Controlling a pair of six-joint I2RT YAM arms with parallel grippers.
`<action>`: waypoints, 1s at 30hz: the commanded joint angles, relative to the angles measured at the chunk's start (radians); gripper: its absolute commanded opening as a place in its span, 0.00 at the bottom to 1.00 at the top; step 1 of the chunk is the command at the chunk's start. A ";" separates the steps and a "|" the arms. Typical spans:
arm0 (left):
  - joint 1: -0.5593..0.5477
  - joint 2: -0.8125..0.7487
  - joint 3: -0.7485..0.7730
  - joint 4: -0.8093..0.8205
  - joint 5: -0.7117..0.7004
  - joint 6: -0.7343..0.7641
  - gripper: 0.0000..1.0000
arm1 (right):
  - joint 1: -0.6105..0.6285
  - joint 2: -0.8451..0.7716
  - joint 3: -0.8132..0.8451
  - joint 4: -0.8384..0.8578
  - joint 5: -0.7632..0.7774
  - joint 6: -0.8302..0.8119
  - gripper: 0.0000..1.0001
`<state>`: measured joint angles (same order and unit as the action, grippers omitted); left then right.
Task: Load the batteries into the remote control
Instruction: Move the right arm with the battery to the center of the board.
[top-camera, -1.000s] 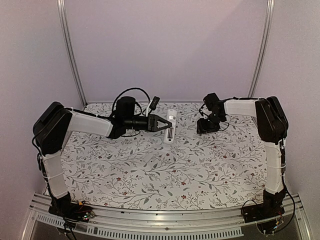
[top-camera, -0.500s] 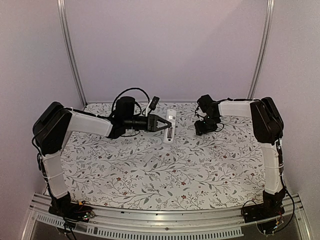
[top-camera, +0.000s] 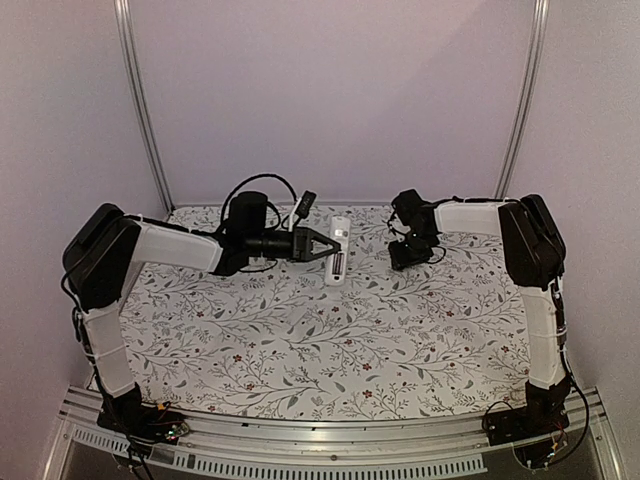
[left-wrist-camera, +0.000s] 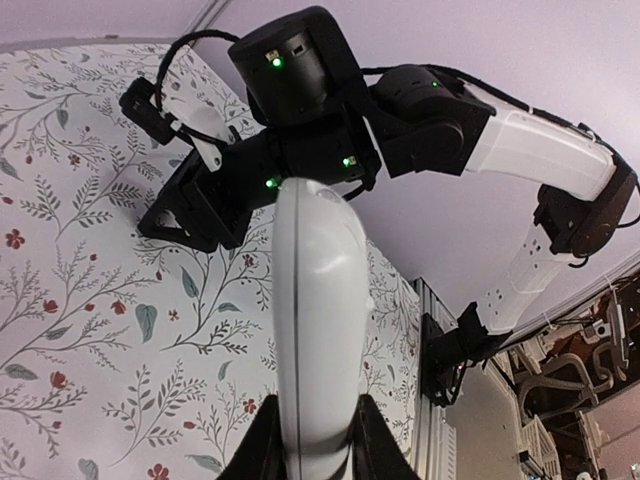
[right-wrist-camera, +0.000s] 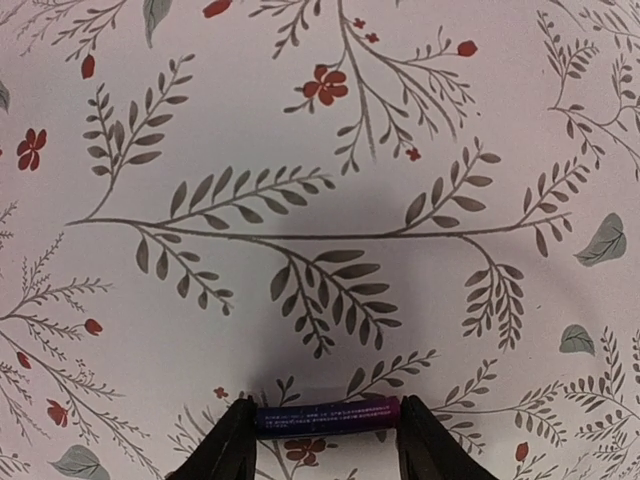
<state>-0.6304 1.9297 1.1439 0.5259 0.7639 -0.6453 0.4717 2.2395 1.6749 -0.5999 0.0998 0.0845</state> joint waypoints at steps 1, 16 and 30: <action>0.024 -0.082 -0.019 -0.022 -0.022 0.031 0.00 | 0.034 -0.010 -0.055 -0.030 -0.008 -0.006 0.46; 0.048 -0.255 -0.222 -0.016 -0.112 0.028 0.00 | 0.363 -0.217 -0.360 0.067 -0.084 0.179 0.43; 0.061 -0.319 -0.317 -0.035 -0.143 0.033 0.00 | 0.543 -0.252 -0.424 0.114 -0.026 0.389 0.62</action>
<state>-0.5838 1.6291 0.8371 0.4950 0.6224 -0.6285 1.0096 1.9907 1.2892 -0.4614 0.0784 0.4145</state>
